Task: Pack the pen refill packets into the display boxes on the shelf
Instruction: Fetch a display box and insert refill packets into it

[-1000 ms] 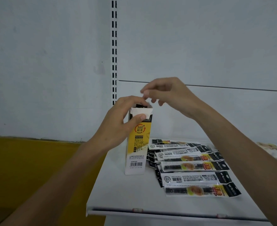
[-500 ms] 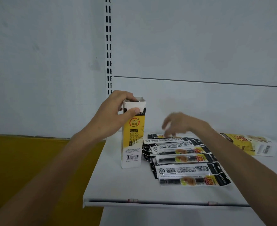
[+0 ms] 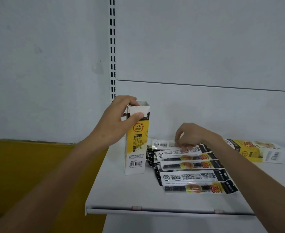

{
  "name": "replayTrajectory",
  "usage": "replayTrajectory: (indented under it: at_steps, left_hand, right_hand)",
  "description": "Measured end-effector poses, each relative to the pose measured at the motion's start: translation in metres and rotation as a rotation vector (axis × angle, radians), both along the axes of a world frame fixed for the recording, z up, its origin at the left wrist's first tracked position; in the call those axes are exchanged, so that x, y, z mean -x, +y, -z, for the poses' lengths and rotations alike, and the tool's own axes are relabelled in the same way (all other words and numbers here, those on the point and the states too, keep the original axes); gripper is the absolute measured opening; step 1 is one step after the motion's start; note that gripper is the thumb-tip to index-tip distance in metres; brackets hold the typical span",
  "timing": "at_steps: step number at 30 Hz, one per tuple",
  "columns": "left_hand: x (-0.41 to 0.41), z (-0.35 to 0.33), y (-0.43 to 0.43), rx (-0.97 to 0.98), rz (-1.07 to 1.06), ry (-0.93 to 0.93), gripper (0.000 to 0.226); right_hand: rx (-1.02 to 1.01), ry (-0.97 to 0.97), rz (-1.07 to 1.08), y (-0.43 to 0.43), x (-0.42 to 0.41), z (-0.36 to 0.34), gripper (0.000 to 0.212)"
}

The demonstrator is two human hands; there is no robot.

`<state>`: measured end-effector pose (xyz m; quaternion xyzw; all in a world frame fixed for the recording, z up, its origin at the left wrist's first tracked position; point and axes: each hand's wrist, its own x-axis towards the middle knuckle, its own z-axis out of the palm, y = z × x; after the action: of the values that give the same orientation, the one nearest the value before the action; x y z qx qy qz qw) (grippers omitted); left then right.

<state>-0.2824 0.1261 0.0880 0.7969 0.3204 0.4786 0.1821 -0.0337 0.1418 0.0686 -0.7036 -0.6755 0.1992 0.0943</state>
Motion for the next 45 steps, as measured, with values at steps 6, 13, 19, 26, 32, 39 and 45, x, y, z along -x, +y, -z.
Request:
replayTrajectory:
  at_steps: [6, 13, 19, 26, 32, 39, 45]
  left_hand:
    - [-0.001, -0.001, -0.001, -0.005, 0.011, 0.006, 0.020]
    - [-0.001, 0.000, 0.000, 0.010, 0.036, -0.028, 0.020]
    - [-0.001, 0.002, 0.000, 0.022, 0.030, -0.029, 0.020]
    - [0.000, -0.001, -0.001, 0.027, 0.019, -0.012, 0.019]
    - [0.001, -0.002, -0.003, 0.048, 0.015, -0.042, 0.020]
    - [0.000, -0.003, -0.003, 0.043, 0.016, -0.036, 0.020]
    - [0.001, -0.001, -0.004, 0.039, 0.013, -0.022, 0.020]
  right_hand:
    - [-0.185, 0.356, 0.121, -0.003, -0.007, -0.032, 0.035]
    - [-0.437, 0.056, 0.032, 0.019, -0.026, -0.003, 0.066]
    - [-0.052, -0.207, -0.070, 0.036, -0.032, 0.034, 0.027]
    - [-0.121, -0.238, -0.062, 0.039, -0.030, 0.025, 0.015]
    - [-0.204, -0.205, -0.078, 0.036, -0.030, 0.016, 0.020]
    - [-0.380, 0.123, -0.073, 0.026, -0.016, 0.002, 0.018]
    - [-0.484, 0.622, -0.110, 0.007, 0.020, -0.036, 0.027]
